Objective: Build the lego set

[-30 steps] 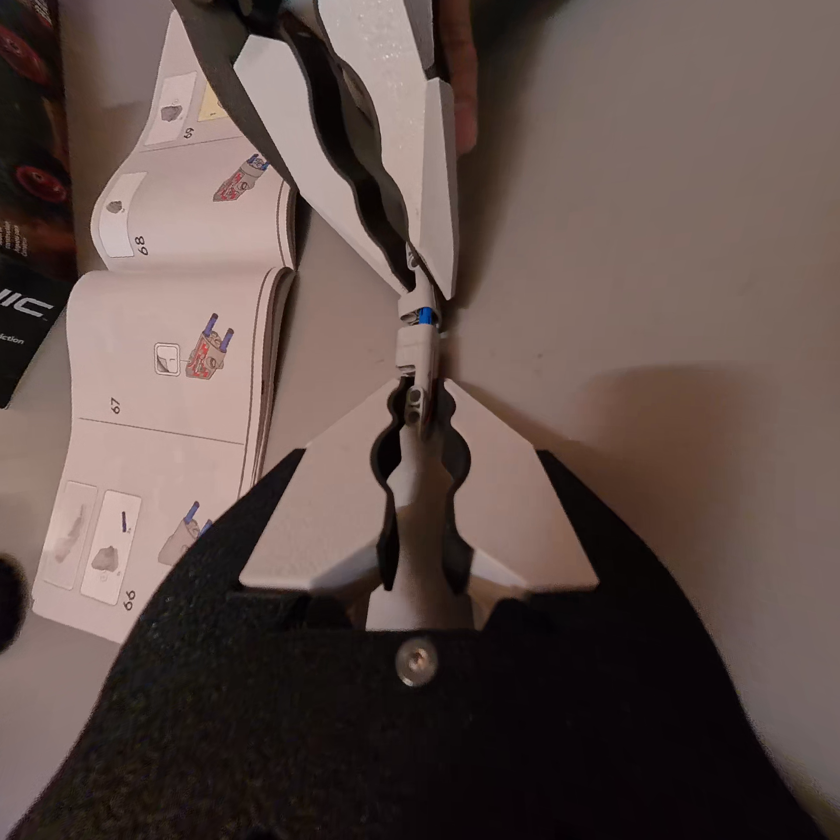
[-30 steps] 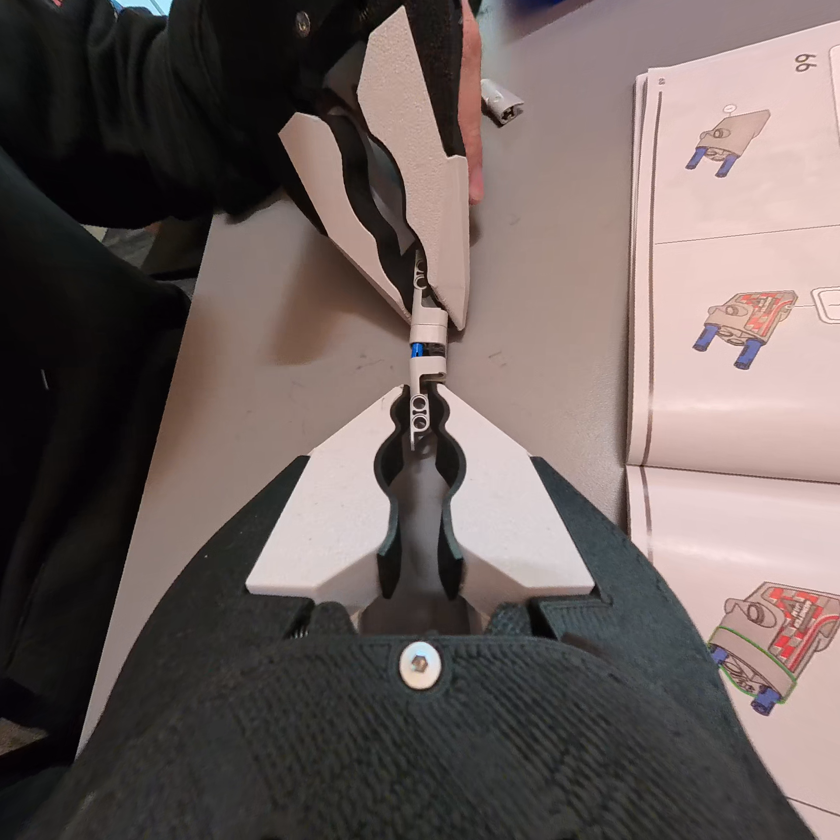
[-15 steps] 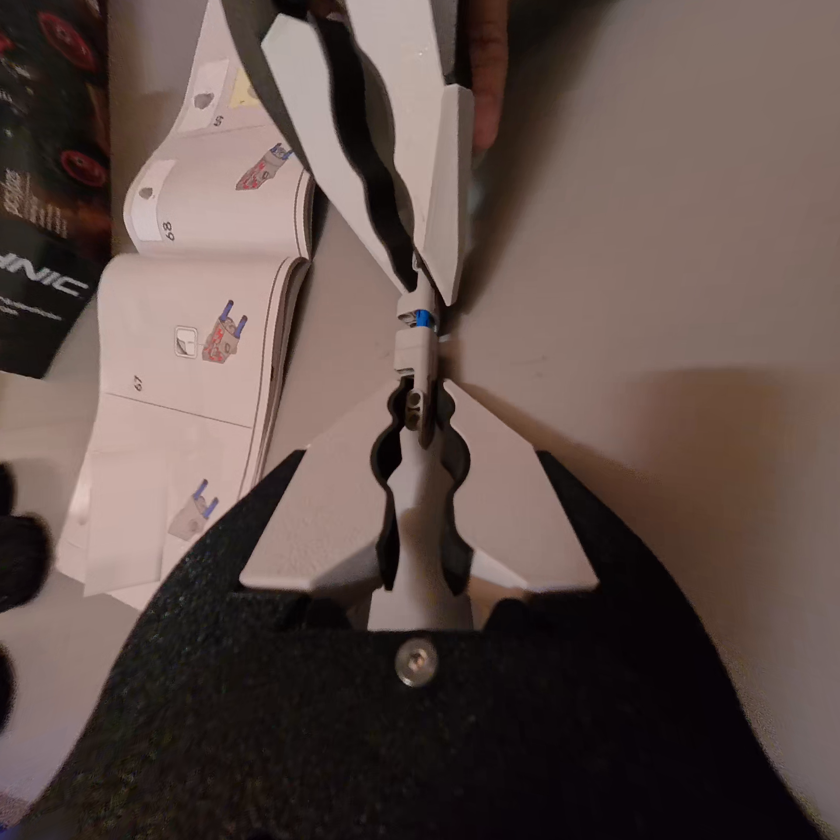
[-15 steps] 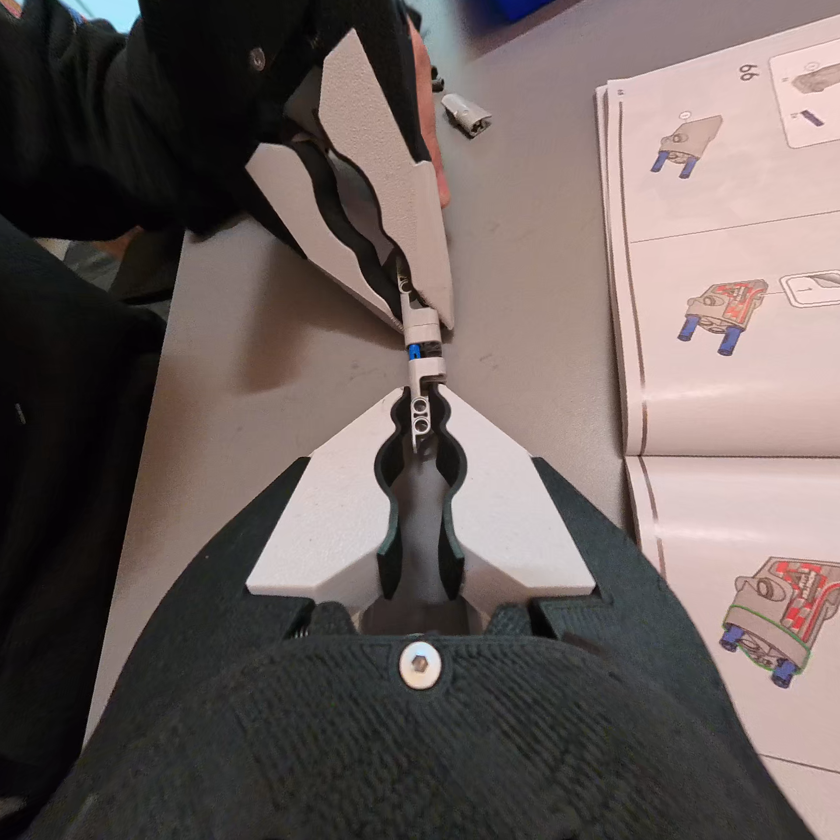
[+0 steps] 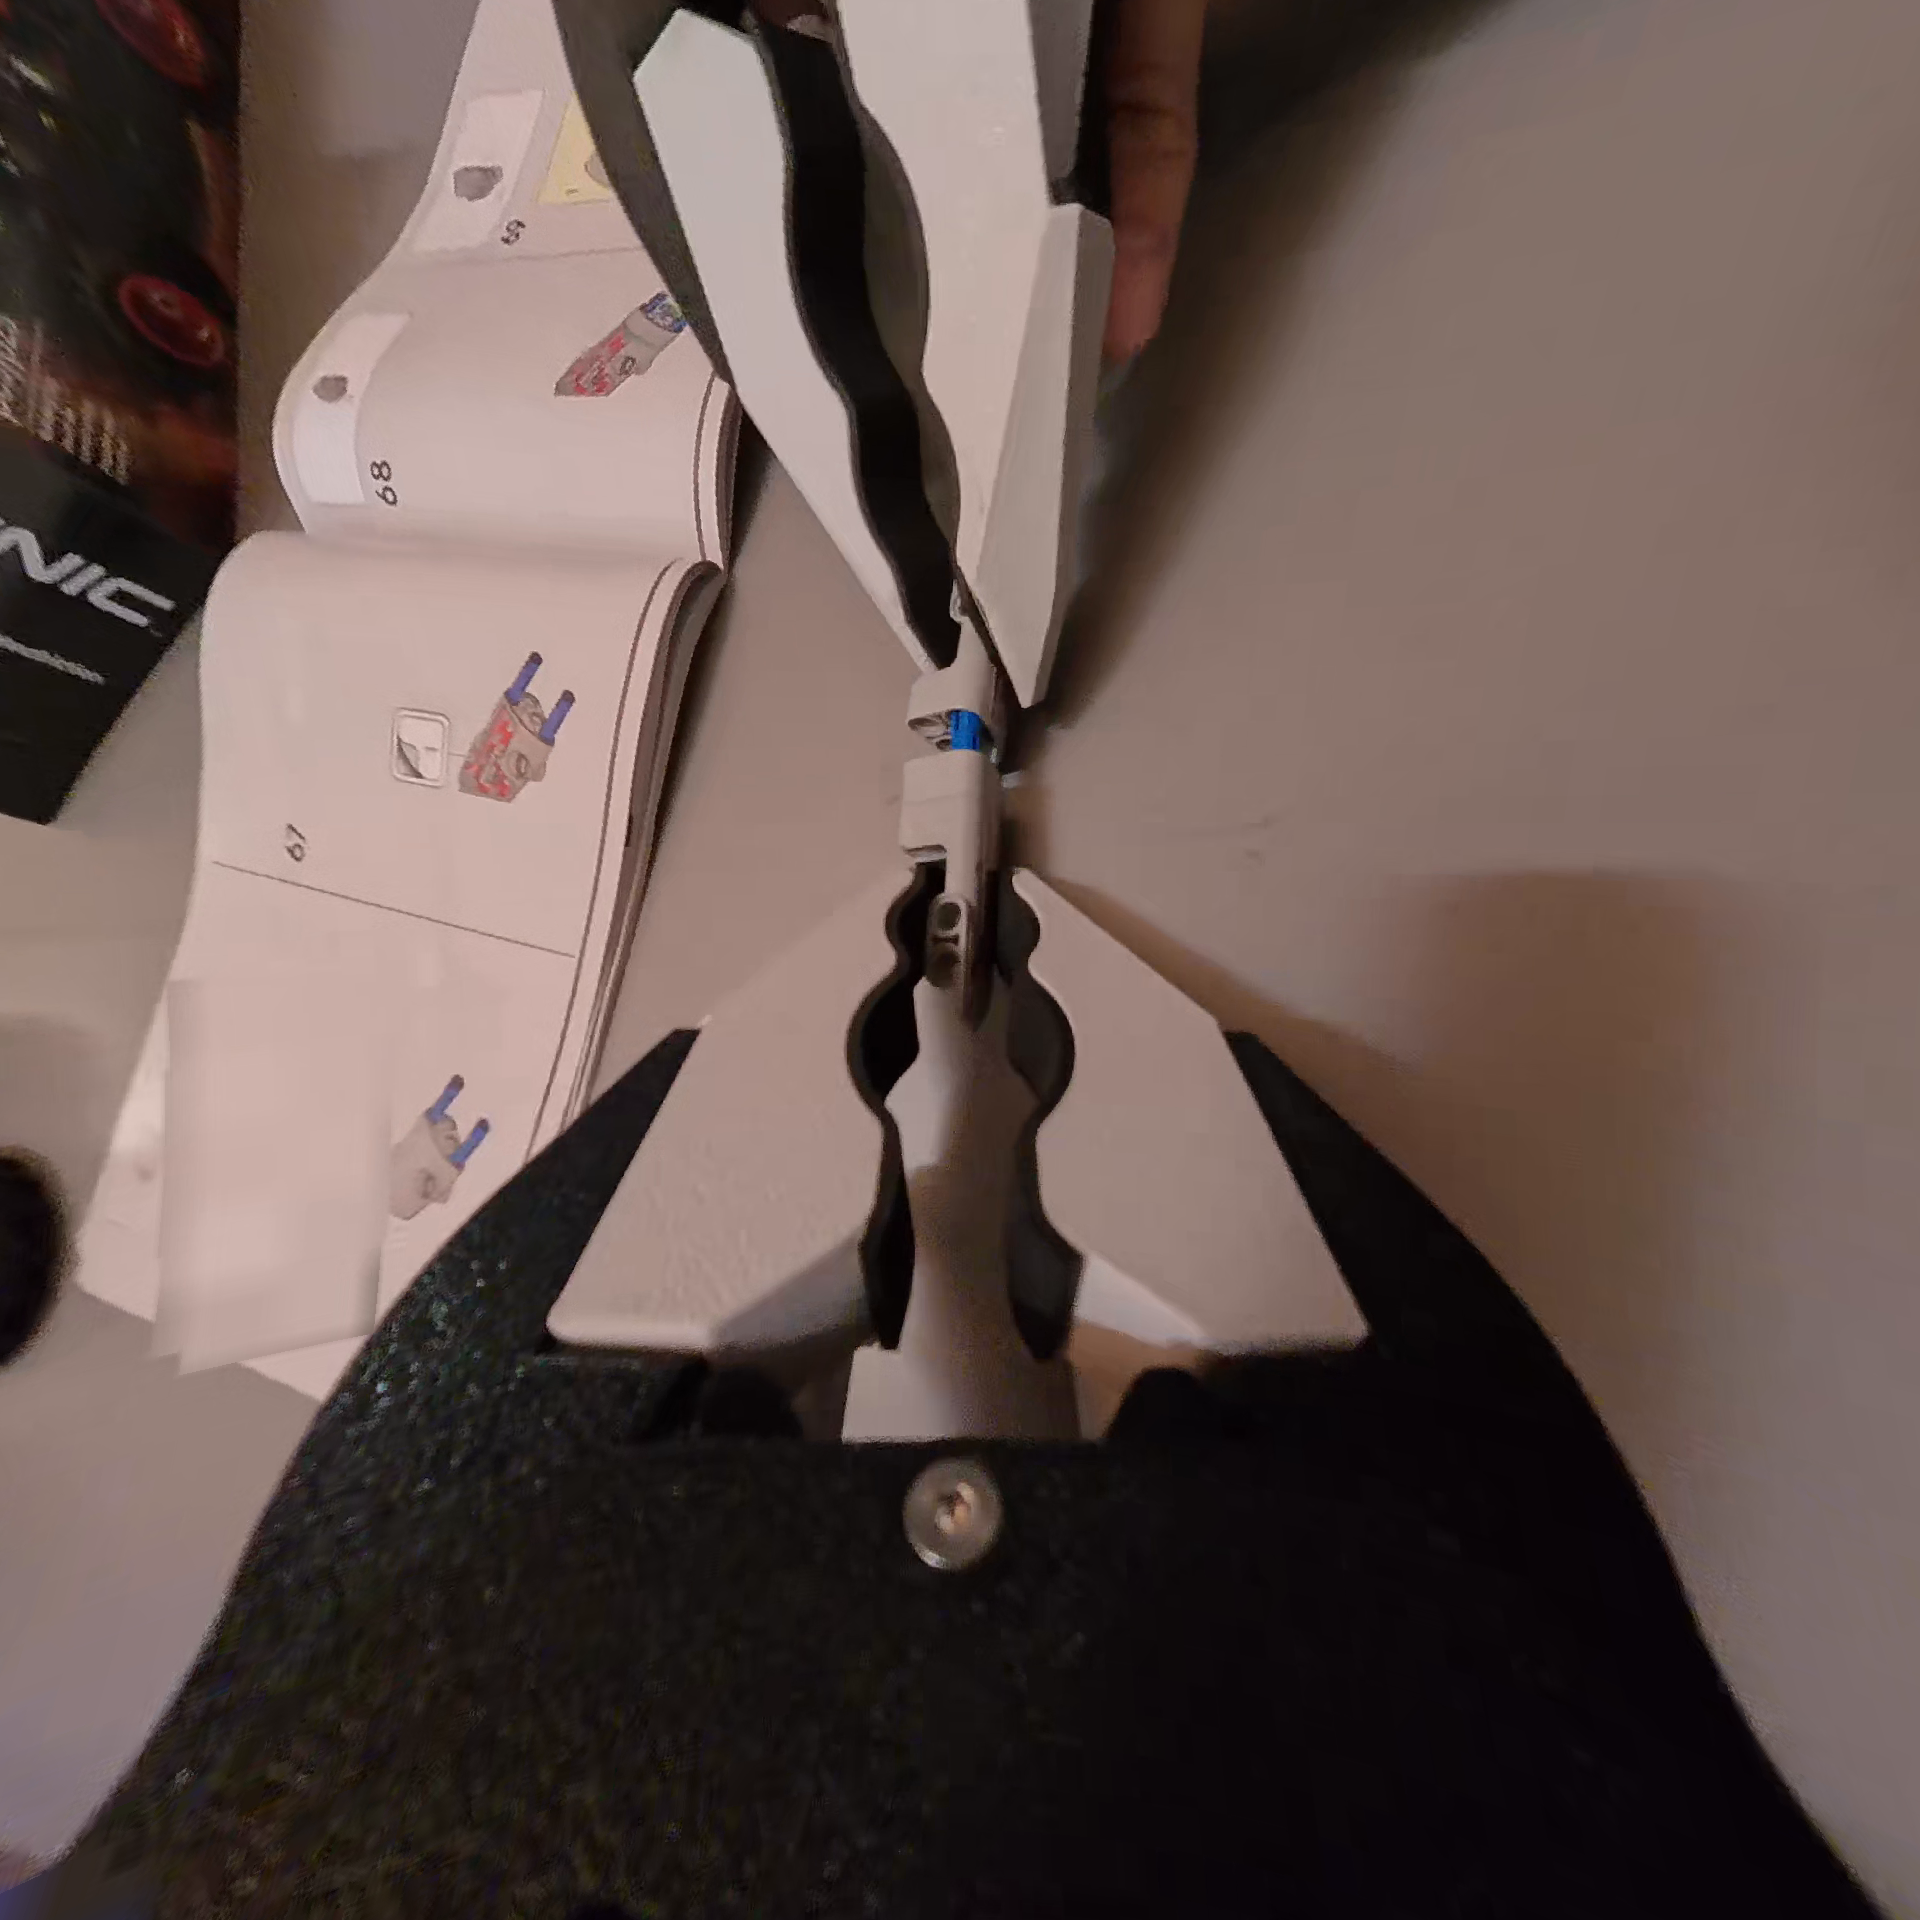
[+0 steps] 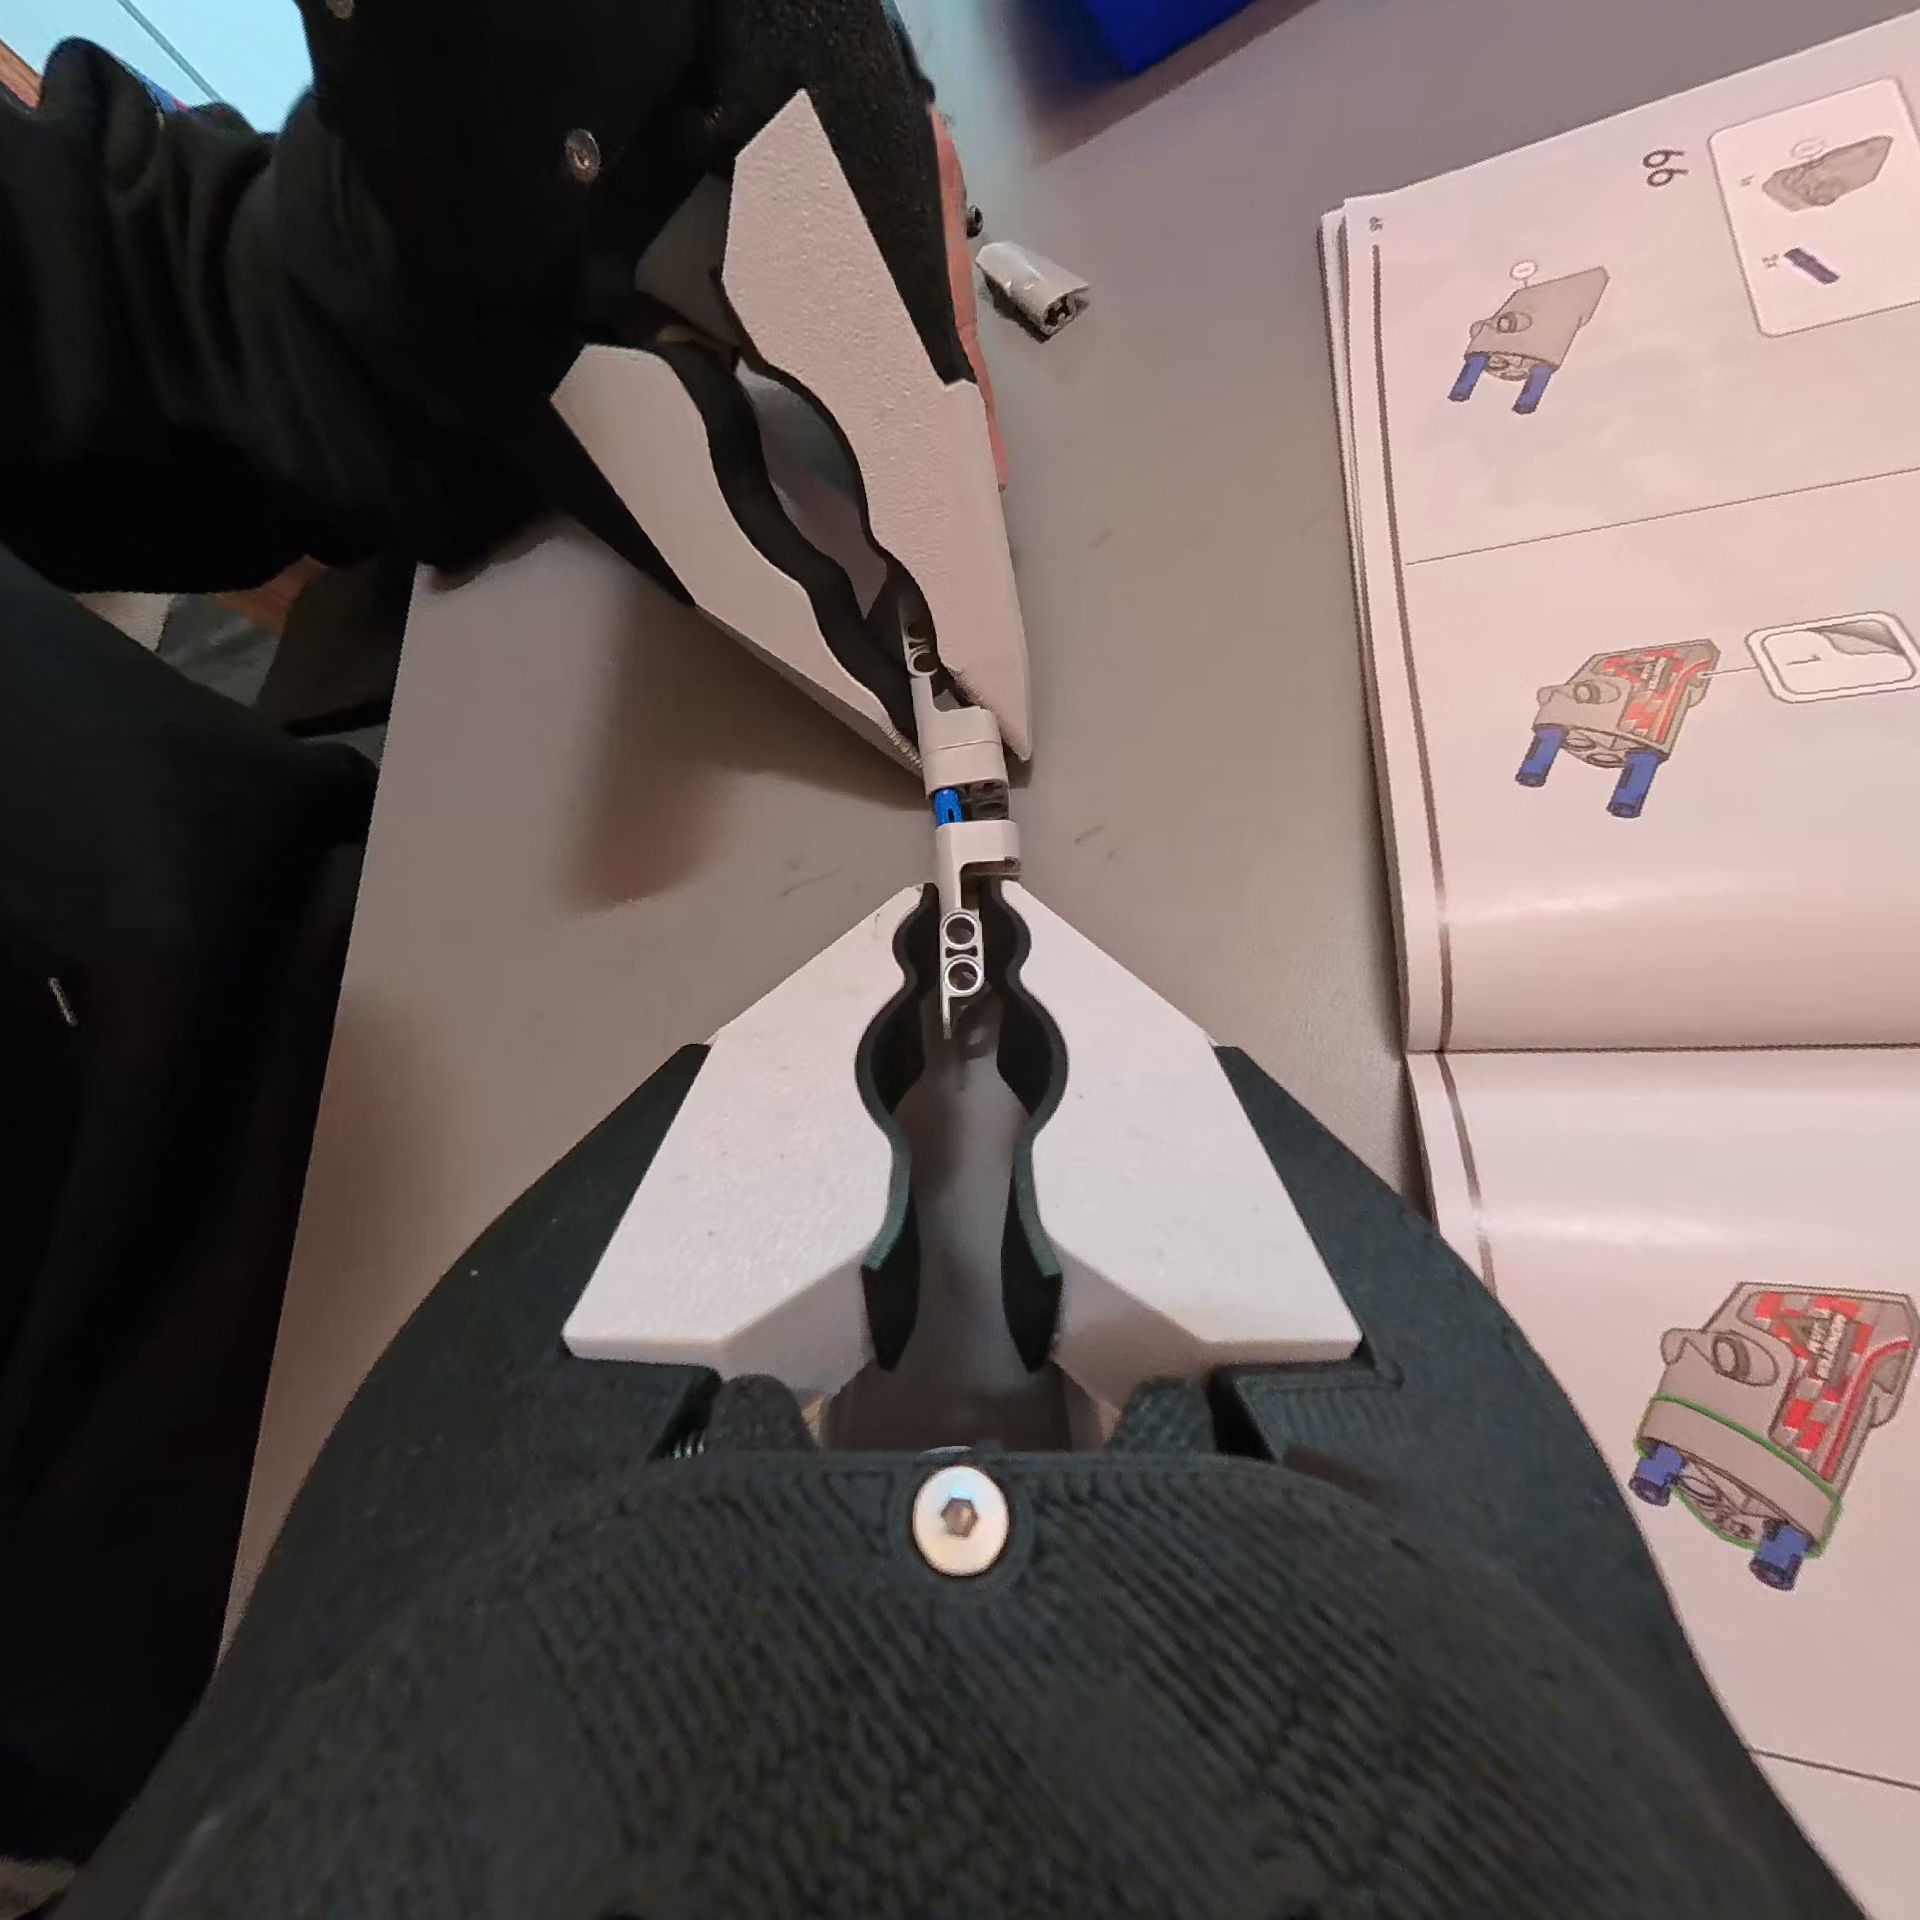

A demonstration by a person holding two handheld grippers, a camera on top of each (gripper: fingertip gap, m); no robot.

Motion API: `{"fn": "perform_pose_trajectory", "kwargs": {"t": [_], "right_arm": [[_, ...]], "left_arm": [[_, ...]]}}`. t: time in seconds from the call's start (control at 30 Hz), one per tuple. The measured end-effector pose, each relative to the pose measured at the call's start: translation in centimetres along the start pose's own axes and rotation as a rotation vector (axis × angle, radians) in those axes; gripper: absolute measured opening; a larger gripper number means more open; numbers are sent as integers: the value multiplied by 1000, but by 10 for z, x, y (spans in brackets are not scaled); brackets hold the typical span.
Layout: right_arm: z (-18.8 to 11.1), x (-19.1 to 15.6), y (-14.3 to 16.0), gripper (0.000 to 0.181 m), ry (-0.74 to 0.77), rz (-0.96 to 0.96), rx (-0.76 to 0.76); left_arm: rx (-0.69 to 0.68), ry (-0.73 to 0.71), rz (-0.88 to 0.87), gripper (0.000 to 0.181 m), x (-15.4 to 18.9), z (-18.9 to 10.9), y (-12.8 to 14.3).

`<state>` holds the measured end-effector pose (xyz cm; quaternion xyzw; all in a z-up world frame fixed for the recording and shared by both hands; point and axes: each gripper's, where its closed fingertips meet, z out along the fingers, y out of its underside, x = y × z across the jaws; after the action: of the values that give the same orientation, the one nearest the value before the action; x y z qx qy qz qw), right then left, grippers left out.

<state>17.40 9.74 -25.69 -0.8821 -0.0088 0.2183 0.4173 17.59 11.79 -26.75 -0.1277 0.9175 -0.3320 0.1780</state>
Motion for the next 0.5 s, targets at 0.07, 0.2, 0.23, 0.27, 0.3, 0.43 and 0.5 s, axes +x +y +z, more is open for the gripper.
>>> {"fn": "perform_pose_trajectory", "kwargs": {"t": [0.07,0.2,0.23,0.27,0.3,0.43,0.5], "right_arm": [[0,-1,1,6,-4,-10,-7],[0,-1,1,6,-9,-28,-14],[0,-1,2,6,-21,-14,-14],[0,-1,2,7,-37,7,-13],[0,-1,1,7,-53,29,-11],[-1,0,0,6,-65,58,0],[0,0,-1,6,-68,70,5]], "left_arm": [[-9,-24,83,8,0,0,0],[-31,-45,132,8,-1,-1,0],[-29,-46,145,8,-1,-1,0],[-29,-48,161,8,-1,-1,0],[-32,-43,163,9,-1,-1,0],[-13,56,8,8,0,0,1],[-3,100,-64,8,1,1,2]]}}
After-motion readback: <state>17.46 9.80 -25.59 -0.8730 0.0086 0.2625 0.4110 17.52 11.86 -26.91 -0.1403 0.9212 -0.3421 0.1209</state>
